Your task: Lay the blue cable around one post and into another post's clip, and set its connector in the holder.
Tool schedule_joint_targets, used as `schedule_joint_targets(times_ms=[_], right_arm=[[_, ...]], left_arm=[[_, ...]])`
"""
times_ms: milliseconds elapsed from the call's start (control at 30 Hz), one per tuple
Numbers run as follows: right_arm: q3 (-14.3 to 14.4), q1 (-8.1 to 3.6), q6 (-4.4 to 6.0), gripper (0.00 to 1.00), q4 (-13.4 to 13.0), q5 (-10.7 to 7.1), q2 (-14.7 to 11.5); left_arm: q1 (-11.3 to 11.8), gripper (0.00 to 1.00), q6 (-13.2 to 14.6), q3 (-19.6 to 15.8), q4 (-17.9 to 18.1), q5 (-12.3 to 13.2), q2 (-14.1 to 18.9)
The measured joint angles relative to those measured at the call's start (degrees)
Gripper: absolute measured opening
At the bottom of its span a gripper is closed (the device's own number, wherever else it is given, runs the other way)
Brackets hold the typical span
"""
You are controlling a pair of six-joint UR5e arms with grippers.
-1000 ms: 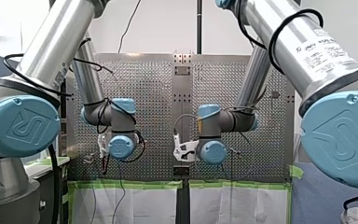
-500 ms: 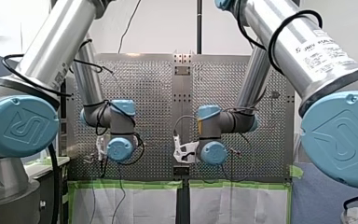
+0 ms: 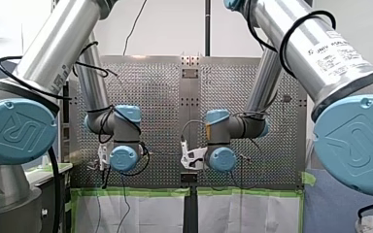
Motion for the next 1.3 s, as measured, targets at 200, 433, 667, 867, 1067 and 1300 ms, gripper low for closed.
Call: schedule_joint_targets(times_ms=[200,433,667,867,1067,1300], right_arm=[[0.11,-0.10,0.11,0.11,0.11,0.10,-0.10],[2.61,-1.12,3.11,0.11,3.11,3.11,-3.11],[3.08,-1.83,6.81,0.11,5.82,5.55,-6.81],[2.04,-2.47,10.06,0.11,5.40,4.80,-10.06],[-0.71,-2.55,11.71,0.11,6.49,2.50,-13.12],[-4.20,-2.12,10.40,0.11,8.88,-0.92,-16.61]], left_arm=[[0.00,0.00,0.01,-0.01,0.02,0.00,-0.01],[2.43,0.00,-1.62,1.39,-0.64,0.52,0.00],[6.06,0.00,-3.41,2.64,-4.08,0.14,3.28],[9.08,0.00,-3.82,2.70,-7.11,2.03,6.28],[12.01,0.00,-4.03,2.92,-10.02,4.90,9.22],[15.26,0.00,-4.88,4.60,-13.57,8.12,12.78]])
